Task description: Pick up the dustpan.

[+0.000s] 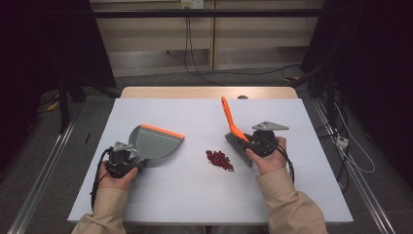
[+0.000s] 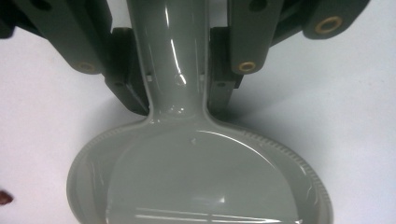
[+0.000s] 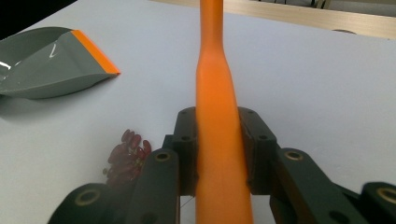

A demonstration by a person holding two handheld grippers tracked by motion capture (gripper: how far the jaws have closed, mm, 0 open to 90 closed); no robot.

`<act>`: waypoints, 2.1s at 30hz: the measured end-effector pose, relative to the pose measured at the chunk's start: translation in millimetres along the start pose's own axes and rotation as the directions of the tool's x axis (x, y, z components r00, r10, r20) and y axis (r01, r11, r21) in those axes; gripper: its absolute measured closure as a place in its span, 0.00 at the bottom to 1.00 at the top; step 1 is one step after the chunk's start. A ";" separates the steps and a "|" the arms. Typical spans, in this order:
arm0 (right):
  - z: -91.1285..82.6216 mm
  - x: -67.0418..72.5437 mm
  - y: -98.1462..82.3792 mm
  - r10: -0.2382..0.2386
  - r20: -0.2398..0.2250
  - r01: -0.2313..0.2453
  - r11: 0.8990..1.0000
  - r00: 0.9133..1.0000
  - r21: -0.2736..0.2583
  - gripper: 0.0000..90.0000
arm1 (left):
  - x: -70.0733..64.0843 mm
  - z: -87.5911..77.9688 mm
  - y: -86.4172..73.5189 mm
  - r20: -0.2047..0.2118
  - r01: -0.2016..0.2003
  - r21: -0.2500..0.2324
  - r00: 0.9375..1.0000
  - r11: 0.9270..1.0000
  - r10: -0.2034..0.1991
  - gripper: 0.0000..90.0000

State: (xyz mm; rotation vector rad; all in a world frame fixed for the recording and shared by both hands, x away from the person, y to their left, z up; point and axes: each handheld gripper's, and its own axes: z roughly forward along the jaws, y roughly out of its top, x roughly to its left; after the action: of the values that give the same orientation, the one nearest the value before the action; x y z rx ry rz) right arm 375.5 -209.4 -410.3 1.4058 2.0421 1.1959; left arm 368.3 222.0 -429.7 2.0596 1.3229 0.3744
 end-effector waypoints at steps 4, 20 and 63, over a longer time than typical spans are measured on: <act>-0.7 0.1 0.0 0.000 0.001 0.000 1.000 1.000 -0.005 0.79 | 0.6 -6.7 2.3 0.006 -0.031 -0.021 1.000 0.999 0.031 0.70; -1.2 -3.4 0.2 -0.001 -0.003 0.001 1.000 1.000 -0.013 0.79 | 0.1 -32.0 -1.1 0.163 -0.173 -0.042 0.970 0.984 0.178 0.70; 2.7 -8.0 -2.9 0.002 0.017 -0.002 1.000 1.000 0.009 0.79 | -40.3 -9.9 -7.5 0.393 -0.402 0.009 0.843 0.915 0.367 0.70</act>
State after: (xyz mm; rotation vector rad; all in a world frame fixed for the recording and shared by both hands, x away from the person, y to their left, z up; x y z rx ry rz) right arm 379.2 -215.9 -415.3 1.4172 2.0373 1.1728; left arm 339.5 192.1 -423.0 2.3289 0.6984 0.0668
